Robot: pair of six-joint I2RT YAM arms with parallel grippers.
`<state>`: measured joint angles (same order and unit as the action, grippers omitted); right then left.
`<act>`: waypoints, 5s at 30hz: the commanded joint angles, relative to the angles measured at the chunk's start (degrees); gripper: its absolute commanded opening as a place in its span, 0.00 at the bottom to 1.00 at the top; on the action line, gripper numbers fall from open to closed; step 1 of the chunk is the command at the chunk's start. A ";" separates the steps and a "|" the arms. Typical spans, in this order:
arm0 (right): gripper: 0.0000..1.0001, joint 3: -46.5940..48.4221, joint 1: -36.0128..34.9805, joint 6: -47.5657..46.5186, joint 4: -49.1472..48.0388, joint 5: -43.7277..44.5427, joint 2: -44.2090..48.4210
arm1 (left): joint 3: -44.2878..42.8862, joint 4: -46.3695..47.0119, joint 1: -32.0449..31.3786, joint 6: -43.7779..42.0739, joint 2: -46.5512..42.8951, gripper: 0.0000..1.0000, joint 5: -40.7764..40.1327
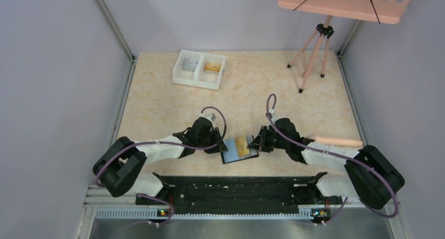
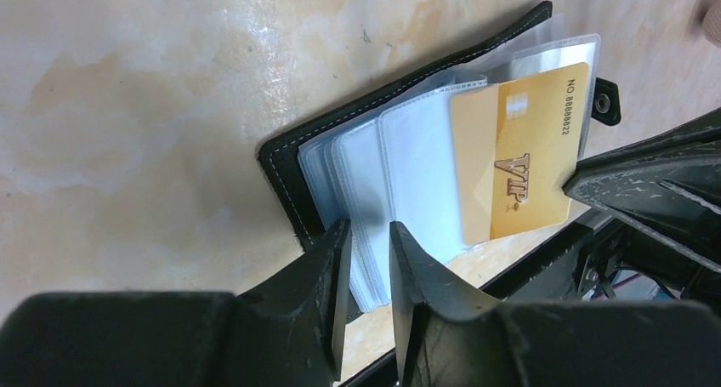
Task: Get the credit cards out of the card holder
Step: Remove the credit card from the card holder, then place the credit card in the storage box.
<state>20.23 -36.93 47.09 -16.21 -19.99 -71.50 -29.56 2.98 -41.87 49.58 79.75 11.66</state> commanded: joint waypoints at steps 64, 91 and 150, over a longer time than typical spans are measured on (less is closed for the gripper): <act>0.59 9.11 4.06 -7.62 13.36 -12.43 24.99 | -5.69 2.82 12.24 -5.42 -19.37 0.00 21.74; 0.99 9.45 4.04 -9.40 14.61 -11.87 23.47 | -38.97 18.99 32.81 -14.13 18.34 0.00 -2.66; 0.98 13.79 4.05 -12.46 16.03 -11.12 14.75 | -72.12 17.60 31.41 -16.51 55.02 0.23 1.93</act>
<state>30.92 -33.56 34.96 0.93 -31.46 -57.49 -99.48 20.78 -10.11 35.55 134.10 14.55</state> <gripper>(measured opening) 0.985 0.226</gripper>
